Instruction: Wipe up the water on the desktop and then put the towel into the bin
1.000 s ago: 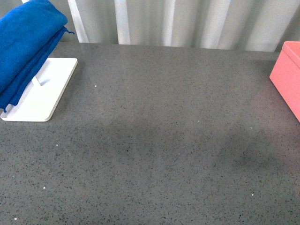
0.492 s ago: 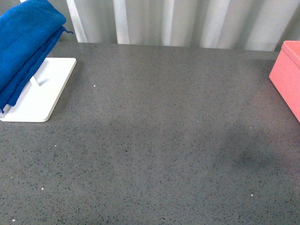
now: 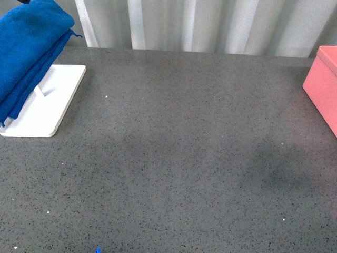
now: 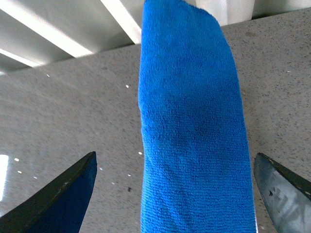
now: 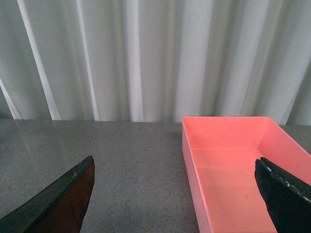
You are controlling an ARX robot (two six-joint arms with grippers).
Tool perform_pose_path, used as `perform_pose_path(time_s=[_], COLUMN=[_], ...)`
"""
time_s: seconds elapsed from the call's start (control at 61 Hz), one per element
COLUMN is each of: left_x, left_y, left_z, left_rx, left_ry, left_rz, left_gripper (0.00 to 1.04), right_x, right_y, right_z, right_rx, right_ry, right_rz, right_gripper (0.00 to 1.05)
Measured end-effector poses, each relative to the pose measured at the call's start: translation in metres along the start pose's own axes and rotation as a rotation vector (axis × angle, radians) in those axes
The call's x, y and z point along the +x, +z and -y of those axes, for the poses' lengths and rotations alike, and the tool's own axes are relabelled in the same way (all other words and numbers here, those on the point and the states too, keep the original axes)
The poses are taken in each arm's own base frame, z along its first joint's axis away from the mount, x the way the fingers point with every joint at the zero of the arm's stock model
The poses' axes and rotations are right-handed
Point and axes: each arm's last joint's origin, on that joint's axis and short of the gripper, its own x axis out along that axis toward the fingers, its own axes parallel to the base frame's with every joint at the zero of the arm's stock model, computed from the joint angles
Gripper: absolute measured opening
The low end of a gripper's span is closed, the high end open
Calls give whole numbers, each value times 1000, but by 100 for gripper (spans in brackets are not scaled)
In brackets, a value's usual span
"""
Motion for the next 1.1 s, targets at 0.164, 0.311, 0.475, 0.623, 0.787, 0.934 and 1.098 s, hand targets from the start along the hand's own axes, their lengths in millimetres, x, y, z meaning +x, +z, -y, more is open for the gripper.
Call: perform_pose_path(time_s=[0.164, 0.311, 0.475, 0.623, 0.787, 0.934, 1.098], left_x=[11, 24, 36, 38, 38, 41, 48], left_y=[-6, -11, -16, -14, -10, -16, -28], left_z=[-8, -3, 5, 8, 12, 18, 23], left_rx=[-70, -80, -85, -73, -45, -12, 9], left_ry=[-35, -76, -94, -87, -79, -75, -72], left_rz=[-17, -52, -79, -52, -18, -22, -41], left_gripper=[98, 98, 98, 98, 98, 98, 98], right_x=[0, 0, 0, 0, 0, 0, 0], right_y=[0, 0, 0, 0, 0, 0, 0], right_z=[0, 0, 0, 0, 0, 0, 0], right_rx=[0, 0, 0, 0, 0, 0, 0], right_ry=[0, 0, 0, 0, 0, 0, 0], right_rz=[0, 0, 0, 0, 0, 0, 0], right_gripper=[98, 98, 98, 98, 98, 98, 98])
